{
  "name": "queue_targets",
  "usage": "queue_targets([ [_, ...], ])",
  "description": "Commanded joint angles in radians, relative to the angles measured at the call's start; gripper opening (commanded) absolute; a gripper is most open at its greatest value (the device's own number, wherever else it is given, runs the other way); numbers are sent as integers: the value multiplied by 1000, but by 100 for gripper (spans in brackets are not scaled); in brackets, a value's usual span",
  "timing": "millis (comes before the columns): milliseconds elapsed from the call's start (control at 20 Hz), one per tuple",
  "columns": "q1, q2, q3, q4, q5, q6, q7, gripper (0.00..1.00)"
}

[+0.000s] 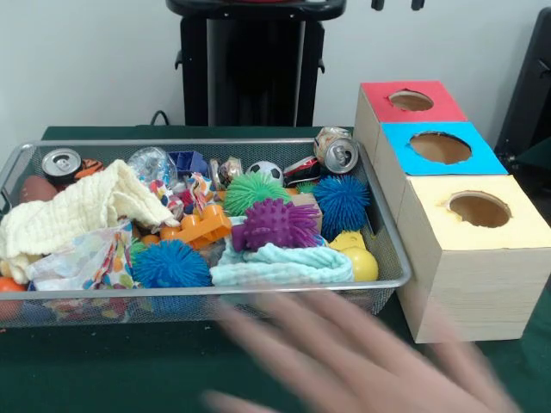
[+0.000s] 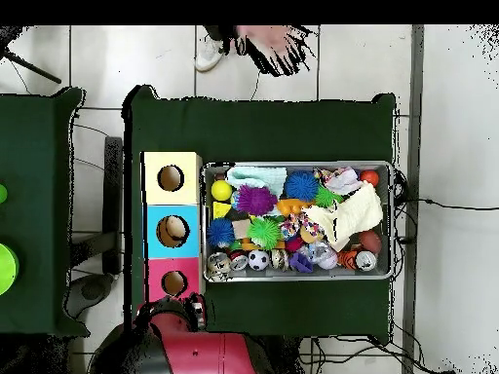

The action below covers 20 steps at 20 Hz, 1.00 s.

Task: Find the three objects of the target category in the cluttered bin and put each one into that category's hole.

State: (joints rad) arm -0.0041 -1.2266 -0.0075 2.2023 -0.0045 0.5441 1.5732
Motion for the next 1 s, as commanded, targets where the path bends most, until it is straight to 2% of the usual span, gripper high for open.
queue_targets([
  [50,-6,25,27,24,-13,-59,133,100],
  [600,-13,20,30,36,5,-59,133,100],
  [750,45,25,-53,27,10,-24,287,100],
  [800,85,19,-101,18,-12,-16,358,100],
  [950,173,52,-195,-41,-54,-2,472,100],
  [1000,176,72,-196,-50,-40,6,470,100],
])
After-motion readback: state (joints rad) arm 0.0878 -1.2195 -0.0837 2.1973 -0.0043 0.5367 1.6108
